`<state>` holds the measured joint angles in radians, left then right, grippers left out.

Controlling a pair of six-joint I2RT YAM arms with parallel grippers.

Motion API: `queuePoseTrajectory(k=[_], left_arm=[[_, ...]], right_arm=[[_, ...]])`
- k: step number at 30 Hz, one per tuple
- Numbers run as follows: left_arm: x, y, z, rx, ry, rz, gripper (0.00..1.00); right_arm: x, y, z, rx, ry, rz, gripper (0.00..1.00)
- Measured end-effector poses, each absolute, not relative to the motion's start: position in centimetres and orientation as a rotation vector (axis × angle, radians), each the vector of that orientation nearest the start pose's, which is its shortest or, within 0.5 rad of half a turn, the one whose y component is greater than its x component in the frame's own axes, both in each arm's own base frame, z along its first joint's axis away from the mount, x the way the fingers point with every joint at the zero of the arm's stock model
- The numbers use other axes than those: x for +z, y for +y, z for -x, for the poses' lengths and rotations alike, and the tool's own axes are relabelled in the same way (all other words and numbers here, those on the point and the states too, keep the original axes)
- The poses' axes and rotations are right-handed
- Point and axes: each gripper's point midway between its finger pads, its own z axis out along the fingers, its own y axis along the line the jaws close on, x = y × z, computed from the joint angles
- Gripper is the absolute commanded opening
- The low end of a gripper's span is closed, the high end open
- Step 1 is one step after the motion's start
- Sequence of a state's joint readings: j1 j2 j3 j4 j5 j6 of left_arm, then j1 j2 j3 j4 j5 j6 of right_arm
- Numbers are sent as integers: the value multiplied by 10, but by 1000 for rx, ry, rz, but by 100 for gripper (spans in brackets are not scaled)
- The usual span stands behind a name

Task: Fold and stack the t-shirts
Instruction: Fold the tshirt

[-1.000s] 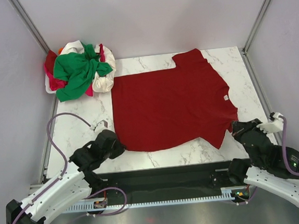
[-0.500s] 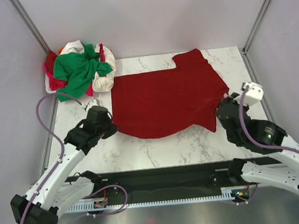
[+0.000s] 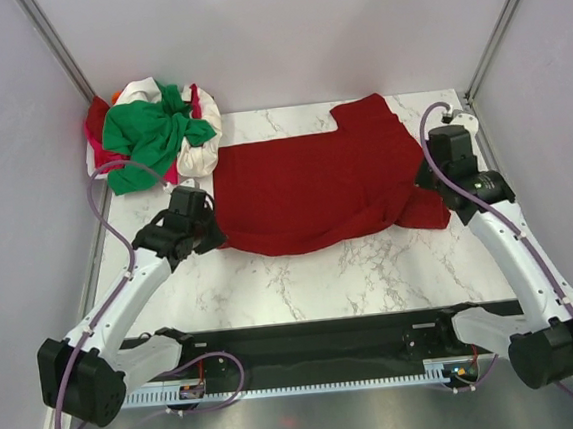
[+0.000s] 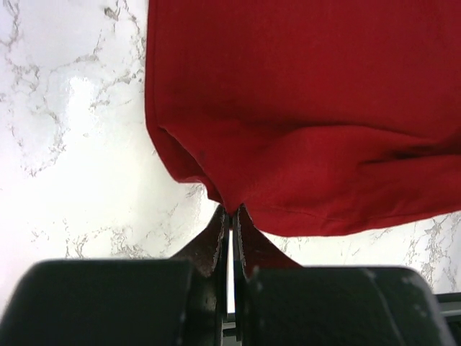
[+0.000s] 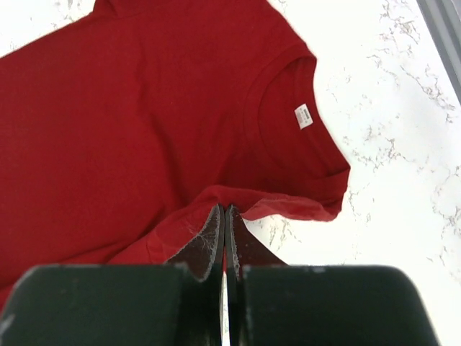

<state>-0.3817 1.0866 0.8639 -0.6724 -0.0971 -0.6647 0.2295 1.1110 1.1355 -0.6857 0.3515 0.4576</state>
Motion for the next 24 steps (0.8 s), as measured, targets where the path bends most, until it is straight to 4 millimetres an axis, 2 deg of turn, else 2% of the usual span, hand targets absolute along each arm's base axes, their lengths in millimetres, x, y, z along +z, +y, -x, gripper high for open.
queuePoseTrajectory(k=[6,11,19,24], left_arm=[[140,-108,-277,-329,2454,392,2],[131,-102,-304,-307,2493,431,2],[121,-104,-342,-294,2531,452,2],[99,-103,-358,-266,2587,472,2]], right_arm=[[218,4,-335,53,2198,-499,0],[195,9,-355,98,2279,-501,0],[189,8,-397,83,2300,-502,0],[163,7,-424,55,2357,-513,0]])
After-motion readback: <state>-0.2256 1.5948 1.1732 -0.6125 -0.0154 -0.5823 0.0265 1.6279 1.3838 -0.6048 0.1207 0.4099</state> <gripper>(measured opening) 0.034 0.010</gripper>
